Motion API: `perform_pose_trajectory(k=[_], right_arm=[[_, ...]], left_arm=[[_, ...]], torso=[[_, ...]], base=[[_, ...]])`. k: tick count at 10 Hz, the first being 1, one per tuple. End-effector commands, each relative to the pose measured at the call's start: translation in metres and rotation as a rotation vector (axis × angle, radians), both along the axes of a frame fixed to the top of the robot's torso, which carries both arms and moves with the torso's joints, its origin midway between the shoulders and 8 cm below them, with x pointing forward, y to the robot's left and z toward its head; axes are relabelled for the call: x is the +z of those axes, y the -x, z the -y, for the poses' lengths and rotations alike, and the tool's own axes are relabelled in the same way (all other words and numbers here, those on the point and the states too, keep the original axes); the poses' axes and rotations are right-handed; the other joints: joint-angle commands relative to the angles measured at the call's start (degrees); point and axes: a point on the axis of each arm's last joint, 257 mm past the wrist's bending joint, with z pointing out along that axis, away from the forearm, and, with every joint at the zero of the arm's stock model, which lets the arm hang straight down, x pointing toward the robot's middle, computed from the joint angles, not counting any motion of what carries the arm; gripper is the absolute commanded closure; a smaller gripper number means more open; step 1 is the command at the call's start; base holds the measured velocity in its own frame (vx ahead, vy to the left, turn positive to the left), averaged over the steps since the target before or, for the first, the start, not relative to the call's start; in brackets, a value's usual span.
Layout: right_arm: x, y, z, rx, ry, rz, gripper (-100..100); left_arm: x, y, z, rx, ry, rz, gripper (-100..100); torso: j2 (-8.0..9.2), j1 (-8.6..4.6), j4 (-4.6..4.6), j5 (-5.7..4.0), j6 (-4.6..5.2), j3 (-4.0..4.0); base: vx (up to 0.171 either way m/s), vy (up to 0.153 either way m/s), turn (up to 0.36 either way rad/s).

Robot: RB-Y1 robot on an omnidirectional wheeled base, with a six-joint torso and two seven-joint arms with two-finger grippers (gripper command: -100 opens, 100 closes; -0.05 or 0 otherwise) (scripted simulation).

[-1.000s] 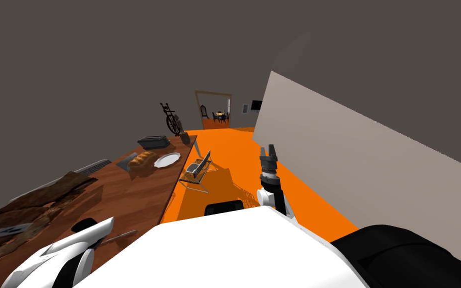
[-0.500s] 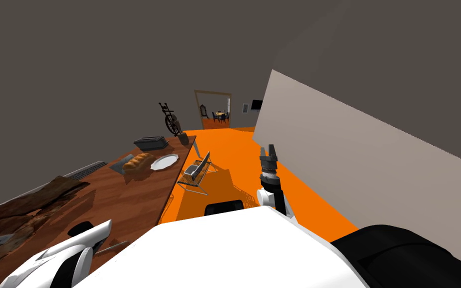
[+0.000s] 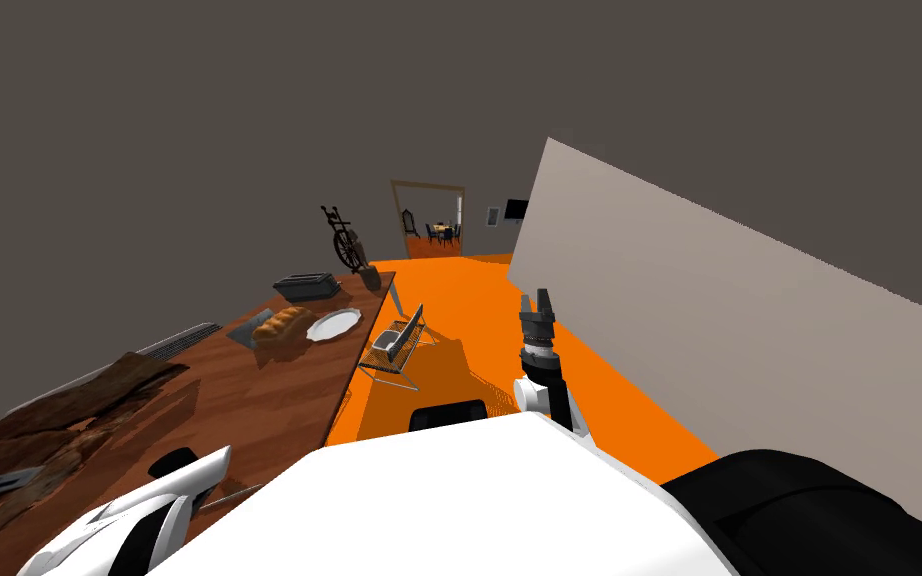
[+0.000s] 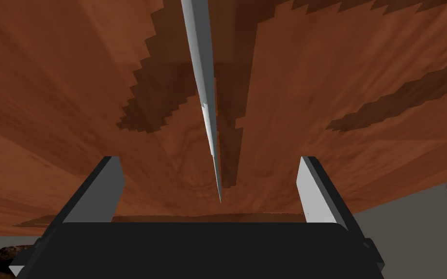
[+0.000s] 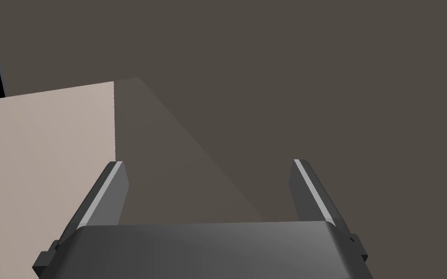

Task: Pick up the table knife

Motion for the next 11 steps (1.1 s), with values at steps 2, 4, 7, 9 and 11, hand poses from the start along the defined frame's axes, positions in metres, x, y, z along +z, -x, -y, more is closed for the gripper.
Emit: perform_pose_trajectory(k=[2,4,7,9,11], right_arm=[[0.0,0.0,0.0,0.0,0.0,0.0,0],[0.0,0.0,0.0,0.0,0.0,0.0,0],[0.0,0.0,0.0,0.0,0.0,0.0,0],[0.0,0.0,0.0,0.0,0.0,0.0,0],[0.0,0.0,0.0,0.0,0.0,0.0,0]], left_arm=[[0.0,0.0,0.0,0.0,0.0,0.0,100],[0.0,0.0,0.0,0.002,0.0,0.001,100],[0.002,-0.002,0.0,0.001,0.0,0.0,100],[0.016,-0.008,-0.011,0.008,0.001,0.001,100],[0.013,-0.007,-0.008,0.006,0.0,0.001,0]], torso=[[0.04,-0.14,0.01,-0.04,0.0,0.03],[0.02,-0.15,0.0,-0.02,0.04,0.01],[0.04,-0.15,0.02,-0.02,0.05,0.03],[0.07,-0.39,0.04,-0.07,0.07,0.06],[0.12,-0.38,0.04,-0.07,0.03,0.08]], base=[[0.002,0.006,0.006],[0.0,0.0,0.0],[-0.003,-0.008,-0.008],[-0.02,-0.079,-0.032],[-0.008,-0.025,-0.001]])
